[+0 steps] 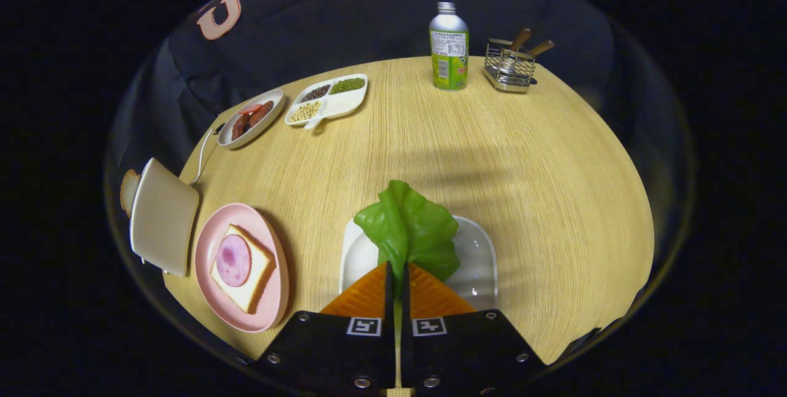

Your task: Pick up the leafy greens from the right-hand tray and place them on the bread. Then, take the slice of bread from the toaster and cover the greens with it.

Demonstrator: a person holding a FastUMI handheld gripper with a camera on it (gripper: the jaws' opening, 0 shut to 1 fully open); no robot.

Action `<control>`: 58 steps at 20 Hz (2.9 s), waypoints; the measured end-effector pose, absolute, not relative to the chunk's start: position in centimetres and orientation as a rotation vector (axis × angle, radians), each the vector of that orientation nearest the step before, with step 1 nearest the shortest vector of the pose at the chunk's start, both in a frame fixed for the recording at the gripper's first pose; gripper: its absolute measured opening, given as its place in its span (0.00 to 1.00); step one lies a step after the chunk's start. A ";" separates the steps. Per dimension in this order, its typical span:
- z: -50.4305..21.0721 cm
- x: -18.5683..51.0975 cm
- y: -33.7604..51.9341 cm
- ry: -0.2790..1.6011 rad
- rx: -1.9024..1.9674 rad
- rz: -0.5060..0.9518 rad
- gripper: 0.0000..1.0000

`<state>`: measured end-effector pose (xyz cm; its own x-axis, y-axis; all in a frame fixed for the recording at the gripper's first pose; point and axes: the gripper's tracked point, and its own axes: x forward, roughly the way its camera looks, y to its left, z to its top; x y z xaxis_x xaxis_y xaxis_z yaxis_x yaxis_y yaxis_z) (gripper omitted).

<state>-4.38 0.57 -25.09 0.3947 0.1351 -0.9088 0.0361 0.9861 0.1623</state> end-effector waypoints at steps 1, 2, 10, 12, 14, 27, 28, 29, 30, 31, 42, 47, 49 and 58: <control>-24.7 -4.2 0.7 1.151 0.166 0.071 0.04; -24.3 -4.1 0.9 1.142 0.165 0.081 0.04; -19.9 -3.4 5.1 1.042 0.159 0.196 0.04; -19.1 -3.5 6.2 1.034 0.153 0.230 0.04; -18.6 -3.6 7.8 1.028 0.148 0.270 0.04; -19.5 -4.7 16.1 1.055 0.104 0.471 0.04; -19.8 -4.6 16.4 1.061 0.097 0.474 0.04; -20.1 -4.6 16.5 1.065 0.088 0.474 0.04; -20.5 -4.5 16.5 1.070 0.073 0.474 0.04; -21.0 -4.6 16.9 1.079 0.065 0.474 0.04; -23.7 -4.7 19.3 1.173 0.064 0.483 0.08; -23.5 -5.2 20.1 1.197 0.065 0.494 0.23; -23.2 -5.3 20.5 1.199 0.064 0.503 0.31; -19.7 -4.8 23.1 1.137 0.081 0.573 0.51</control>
<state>-4.85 23.11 -19.67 0.2932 0.4699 -0.8326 -0.3901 0.8539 0.3445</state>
